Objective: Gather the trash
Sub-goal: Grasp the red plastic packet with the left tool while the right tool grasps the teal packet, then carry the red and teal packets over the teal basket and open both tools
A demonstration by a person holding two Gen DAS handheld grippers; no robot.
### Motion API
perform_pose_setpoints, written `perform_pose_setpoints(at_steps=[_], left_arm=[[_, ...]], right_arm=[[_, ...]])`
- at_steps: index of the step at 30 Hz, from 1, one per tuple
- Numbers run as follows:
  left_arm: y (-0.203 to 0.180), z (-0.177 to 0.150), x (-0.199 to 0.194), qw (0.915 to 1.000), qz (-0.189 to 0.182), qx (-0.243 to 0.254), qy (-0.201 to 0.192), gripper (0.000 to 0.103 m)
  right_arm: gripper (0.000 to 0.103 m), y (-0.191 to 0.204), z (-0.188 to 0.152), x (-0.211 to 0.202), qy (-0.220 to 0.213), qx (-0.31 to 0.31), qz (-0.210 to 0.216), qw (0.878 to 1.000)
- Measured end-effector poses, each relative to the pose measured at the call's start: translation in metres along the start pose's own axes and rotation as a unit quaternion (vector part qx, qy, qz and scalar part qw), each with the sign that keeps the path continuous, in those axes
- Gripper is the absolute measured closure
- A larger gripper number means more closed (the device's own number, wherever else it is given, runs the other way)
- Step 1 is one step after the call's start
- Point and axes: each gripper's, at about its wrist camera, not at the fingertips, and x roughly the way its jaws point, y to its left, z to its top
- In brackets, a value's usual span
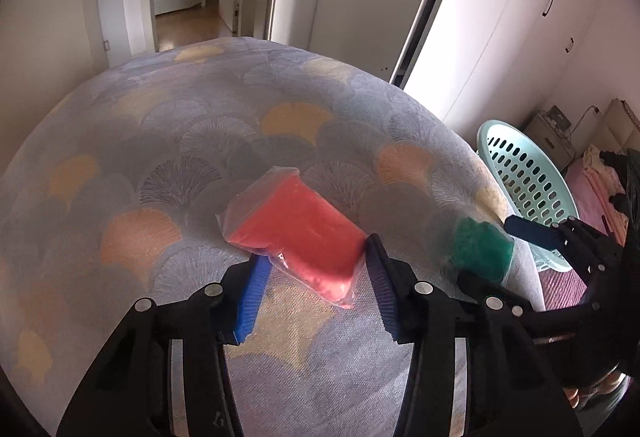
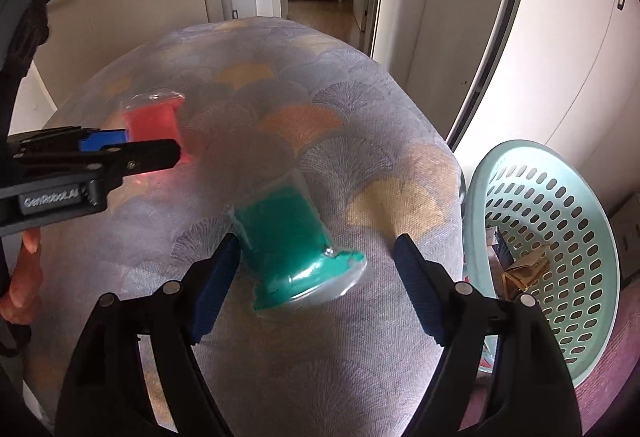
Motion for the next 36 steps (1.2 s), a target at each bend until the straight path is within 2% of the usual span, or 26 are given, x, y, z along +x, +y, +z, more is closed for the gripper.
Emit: perform_pose_setpoints(at_steps=[2,5,6,7,15,20,24,33,36], left_arm=[[0.001,-0.001,-0.002,1.0,0.0,0.0,-0.002,0.057],[0.0,-0.002,-0.003,1.0,0.0,0.003,-0.002,0.057],[-0.001,-0.002,-0.003,1.0,-0.001,0.003,-0.002,0.057],[-0.003,-0.003,-0.002,1.0,-0.003,0.004,-0.002,0.057],[-0.024,0.001,-0.014,0.9992,-0.021,0.025,-0.02,0.057],[-0.048,0.011,-0.032,0.9966,-0.05,0.043,-0.049,0.057],[-0.083,0.03,-0.039,0.9919,-0.076,0.075,-0.069,0.057],[-0.169,0.064,-0.017,0.9794,-0.132,0.135,-0.072,0.057],[-0.191,0.07,0.002,0.9772,-0.147,0.141,-0.06,0.057]], right_arm=[[0.035,0.0,0.003,0.002,0.003,0.009,0.008,1.0],[0.053,0.002,0.003,0.001,-0.001,0.012,0.014,1.0],[0.063,0.001,0.003,0.001,-0.003,0.012,0.015,1.0],[0.065,0.0,0.002,0.0,-0.006,0.012,0.016,1.0],[0.067,-0.008,0.005,-0.033,-0.048,0.036,0.005,0.998],[0.067,-0.041,0.013,-0.066,-0.088,0.076,-0.019,0.993],[0.067,-0.074,0.016,-0.086,-0.116,0.109,-0.05,0.986],[0.067,-0.159,0.012,-0.095,-0.116,0.179,-0.134,0.968],[0.067,-0.189,0.005,-0.087,-0.104,0.213,-0.139,0.961]])
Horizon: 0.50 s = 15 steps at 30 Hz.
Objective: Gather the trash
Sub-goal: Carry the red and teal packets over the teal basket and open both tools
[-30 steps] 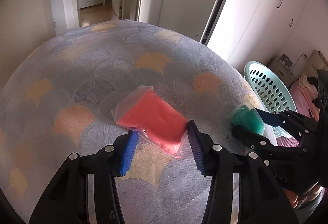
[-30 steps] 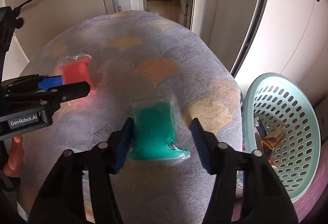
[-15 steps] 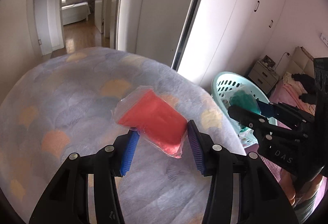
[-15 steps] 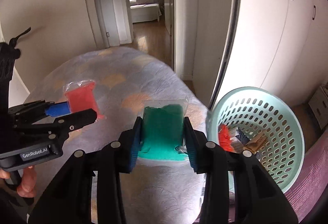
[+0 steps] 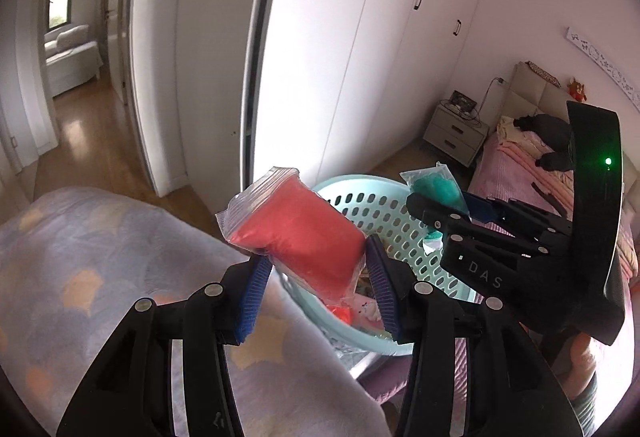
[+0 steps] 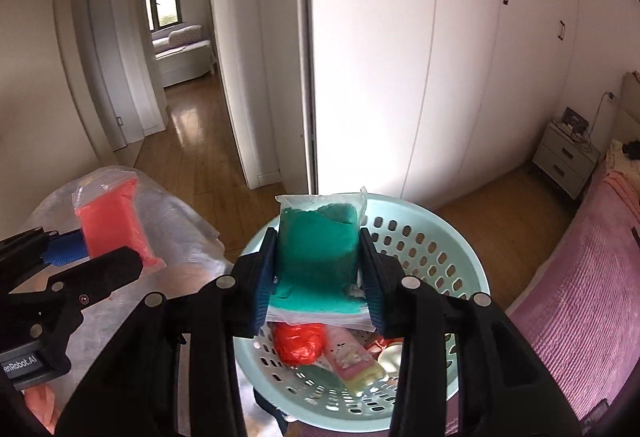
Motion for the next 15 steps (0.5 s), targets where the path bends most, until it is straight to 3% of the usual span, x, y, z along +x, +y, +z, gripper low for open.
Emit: perform_pose_setpoints(at_steps=[7,15], left_arm=[[-0.012,0.007,0.066,0.9992,-0.016,0.002,0.036,0.057],[-0.022,0.005,0.116,0.9976,-0.02,0.005,0.066,0.055]], right_arm=[[0.067,-0.061,-0.005,0.041,0.052,0.102,0.005,0.993],[0.065,-0.092,-0.019,0.067,0.088,0.143,-0.008,0.986]])
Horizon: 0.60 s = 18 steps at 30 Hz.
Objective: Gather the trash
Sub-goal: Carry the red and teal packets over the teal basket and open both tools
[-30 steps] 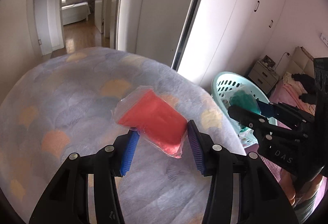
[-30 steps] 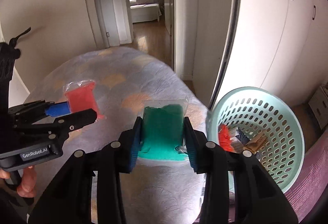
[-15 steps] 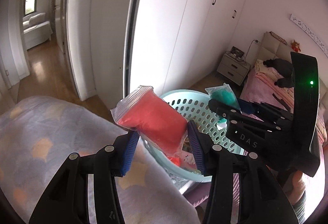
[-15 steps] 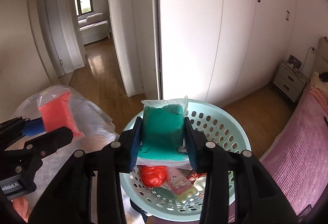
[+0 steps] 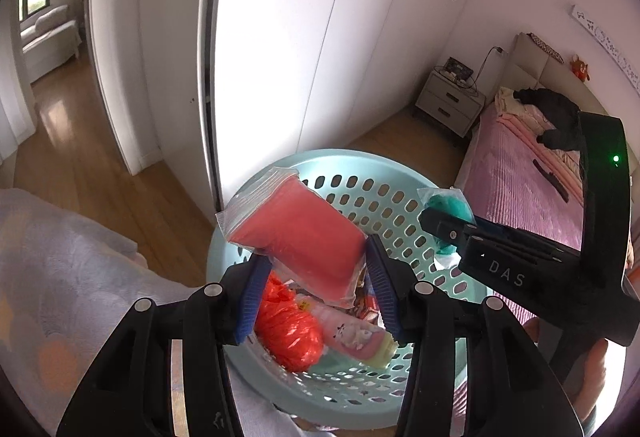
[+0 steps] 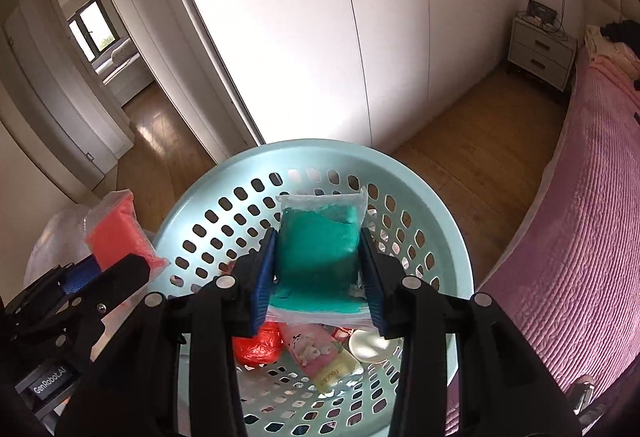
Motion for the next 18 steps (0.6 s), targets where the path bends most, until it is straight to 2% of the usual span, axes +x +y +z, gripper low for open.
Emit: perform_pose_setpoints(at_steps=[1,2,3,4,10,13,18], left_arm=[[-0.002,-0.001,0.003,1.0,0.004,0.005,-0.002,0.05],[-0.003,-0.003,0.003,0.9998,0.013,0.011,-0.003,0.043],[-0.004,-0.005,0.002,0.9996,0.021,0.016,-0.009,0.031],[-0.004,-0.006,-0.001,0.9996,0.02,0.017,-0.013,0.026],[0.003,-0.01,-0.032,0.9994,0.012,0.012,-0.032,0.026],[0.002,-0.015,-0.054,0.9986,0.016,0.016,-0.048,0.026],[0.003,-0.031,-0.097,0.996,0.034,0.018,-0.081,0.026]], right_arm=[[0.062,-0.002,0.0,0.001,0.005,0.005,0.001,1.0],[0.055,-0.003,0.0,0.001,0.004,0.01,0.002,1.0],[0.051,-0.003,0.0,-0.001,0.0,0.013,0.003,1.0],[0.046,-0.003,0.0,-0.006,-0.003,0.015,0.002,1.0],[0.046,-0.003,-0.01,-0.031,-0.022,0.011,0.018,1.0],[0.046,0.015,-0.019,-0.049,-0.038,-0.011,0.008,0.999],[0.046,0.041,-0.041,-0.084,-0.071,-0.038,0.016,0.997]])
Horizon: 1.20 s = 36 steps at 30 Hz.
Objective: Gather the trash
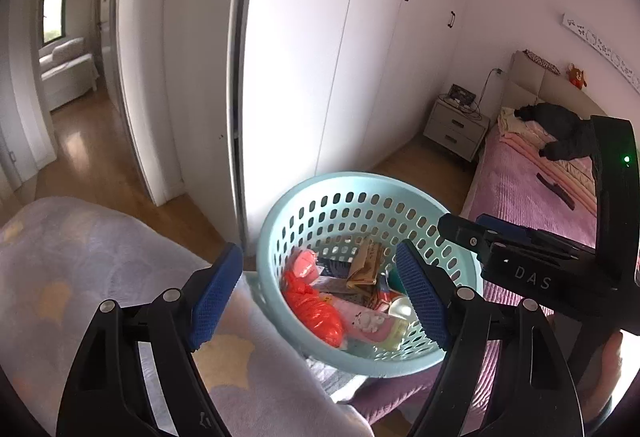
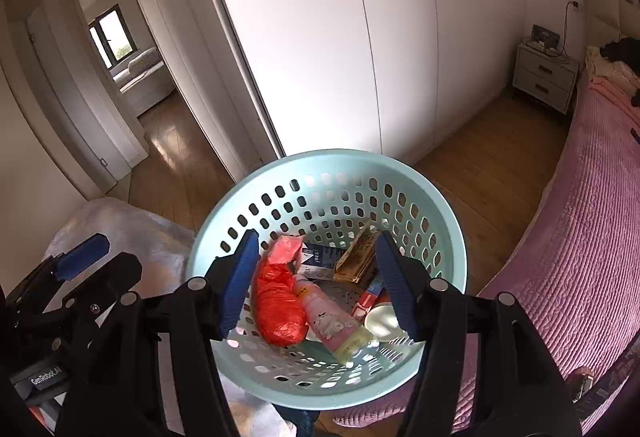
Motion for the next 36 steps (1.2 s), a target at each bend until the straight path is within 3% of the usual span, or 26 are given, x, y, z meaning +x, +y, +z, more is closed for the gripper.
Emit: perform_pose_setpoints(at_steps=[4,7,9,15,22,28,36], left_arm=[[0.011,-0.016,-0.046,0.9988,0.031,-0.003,-0.037,0.025],[0.02,-0.039,-0.077,0.9946,0.082,-0.007,-0.064,0.019],[0.025,-0.056,-0.096,0.9901,0.108,-0.012,-0.089,0.018],[0.034,-0.097,-0.141,0.9687,0.195,-0.016,-0.152,0.016],[0.033,-0.132,-0.166,0.9368,0.256,-0.004,-0.239,0.008],[0.043,-0.133,-0.163,0.9439,0.244,-0.021,-0.222,0.008],[0.043,-0.135,-0.16,0.9456,0.249,-0.019,-0.209,0.007]], right_arm=[[0.044,0.024,-0.023,-0.033,-0.047,-0.03,-0.013,0.998],[0.035,0.043,-0.046,-0.057,-0.096,-0.056,-0.031,0.993],[0.035,0.056,-0.059,-0.07,-0.126,-0.072,-0.038,0.989],[0.026,0.087,-0.096,-0.102,-0.208,-0.1,-0.035,0.972],[0.022,0.102,-0.116,-0.115,-0.239,-0.105,-0.044,0.964],[0.013,0.107,-0.117,-0.113,-0.238,-0.108,-0.045,0.964],[0.012,0.103,-0.116,-0.106,-0.225,-0.098,-0.044,0.968]])
